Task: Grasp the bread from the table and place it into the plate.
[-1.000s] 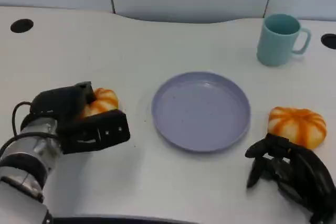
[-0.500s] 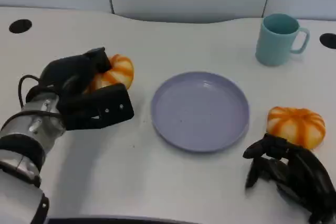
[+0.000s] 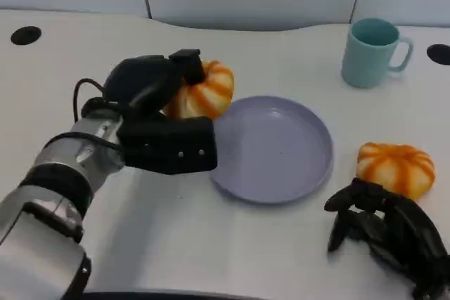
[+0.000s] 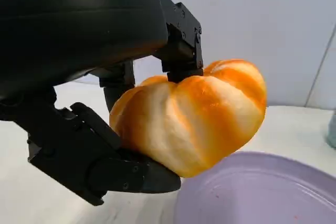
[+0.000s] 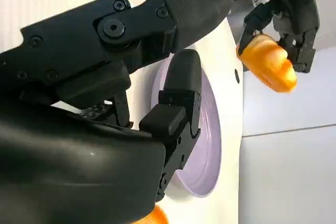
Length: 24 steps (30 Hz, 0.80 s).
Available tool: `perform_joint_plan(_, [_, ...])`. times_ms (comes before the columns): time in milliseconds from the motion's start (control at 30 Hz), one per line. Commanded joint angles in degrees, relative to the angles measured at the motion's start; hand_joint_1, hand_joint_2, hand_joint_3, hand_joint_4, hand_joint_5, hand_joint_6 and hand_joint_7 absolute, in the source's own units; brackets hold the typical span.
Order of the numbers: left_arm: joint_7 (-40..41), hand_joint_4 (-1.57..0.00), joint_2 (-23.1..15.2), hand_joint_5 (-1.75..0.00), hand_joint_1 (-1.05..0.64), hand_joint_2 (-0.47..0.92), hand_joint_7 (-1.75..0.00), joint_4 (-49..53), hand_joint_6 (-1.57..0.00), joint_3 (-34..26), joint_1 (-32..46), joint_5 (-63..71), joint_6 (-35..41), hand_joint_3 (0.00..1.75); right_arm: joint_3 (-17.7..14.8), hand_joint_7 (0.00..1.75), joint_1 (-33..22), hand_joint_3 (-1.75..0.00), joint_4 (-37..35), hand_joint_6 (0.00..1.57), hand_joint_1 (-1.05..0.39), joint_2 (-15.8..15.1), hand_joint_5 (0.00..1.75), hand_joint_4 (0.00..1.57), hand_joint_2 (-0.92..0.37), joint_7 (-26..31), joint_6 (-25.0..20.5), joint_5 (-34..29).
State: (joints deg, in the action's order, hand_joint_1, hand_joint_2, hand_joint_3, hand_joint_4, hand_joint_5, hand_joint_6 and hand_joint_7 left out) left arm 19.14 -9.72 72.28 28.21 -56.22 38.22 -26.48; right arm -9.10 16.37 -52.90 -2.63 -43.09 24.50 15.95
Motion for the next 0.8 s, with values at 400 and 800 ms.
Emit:
perform_joint_plan(400, [-1.77, -0.96, 7.74, -1.75, -0.25, 0.48, -1.75, 1.63, -0.72, 6.79, -5.93, 5.21, 1.41, 1.02, -0.48, 1.03, 0.24, -0.08, -4.79, 0.73, -0.56, 0.45, 1.61, 0.62, -0.92, -1.79, 0.14, 0.31])
perform_joint_plan(800, [-1.18, -0.99, 8.99, -1.75, -0.34, 0.50, -1.75, 2.38, -0.69, 9.02, -5.81, 6.87, 1.65, 0.93, -0.70, 0.94, 0.95, -0.05, -5.86, 0.78, -0.58, 0.97, 1.59, 0.69, -0.92, -2.41, 1.23, 0.44])
